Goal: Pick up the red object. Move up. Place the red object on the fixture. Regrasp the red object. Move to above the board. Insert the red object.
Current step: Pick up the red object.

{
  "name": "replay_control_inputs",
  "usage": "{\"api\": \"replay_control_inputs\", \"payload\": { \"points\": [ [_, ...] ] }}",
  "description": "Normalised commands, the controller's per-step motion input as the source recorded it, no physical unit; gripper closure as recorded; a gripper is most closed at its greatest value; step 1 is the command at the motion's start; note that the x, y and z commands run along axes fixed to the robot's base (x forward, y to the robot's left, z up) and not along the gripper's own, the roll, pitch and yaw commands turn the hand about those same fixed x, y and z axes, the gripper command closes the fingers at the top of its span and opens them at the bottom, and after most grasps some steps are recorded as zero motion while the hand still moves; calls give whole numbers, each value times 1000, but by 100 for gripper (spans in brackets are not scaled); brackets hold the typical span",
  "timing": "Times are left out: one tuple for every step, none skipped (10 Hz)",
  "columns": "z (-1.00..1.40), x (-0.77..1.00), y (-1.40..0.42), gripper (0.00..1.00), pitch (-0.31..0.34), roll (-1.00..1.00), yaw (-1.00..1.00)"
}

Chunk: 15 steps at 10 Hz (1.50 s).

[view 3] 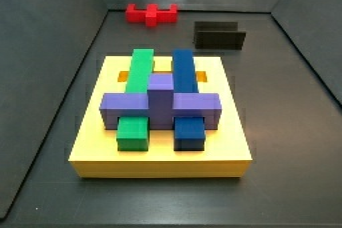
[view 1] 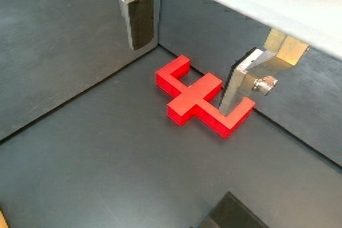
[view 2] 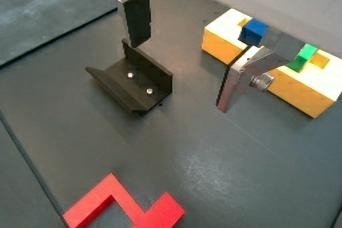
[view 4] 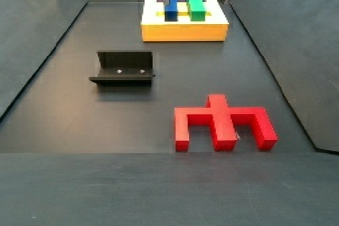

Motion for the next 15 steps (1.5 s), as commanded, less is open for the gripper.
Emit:
{"api": "replay_control_inputs", "payload": {
  "points": [
    [0,0,40,0,0,0,0],
    [-40,0,223,0,0,-37,0],
    [-146,89,463,0,0,-86,0],
    [-194,100,623,0,0,-124,0],
    [-209,83,697,0,0,-109,-14],
    [-229,0,640,0,0,-86,-43],
    [-709,-57,57,0,-203,-121,0],
    [-806,-300,40,0,-239,-27,31],
    [-751,-286,0,0,-259,-47,11],
    [-794,-331,0,0,-239,-30,0],
    [-897,-409,0,0,-207,0,0],
    [-971,-351,3,0,-173,0,0],
    [-1000,0,183,0,-84,0,0],
    [-1000,0,246,0,-61,0,9],
    [-1000,0,197,0,-40,0,77]
  ]
}}
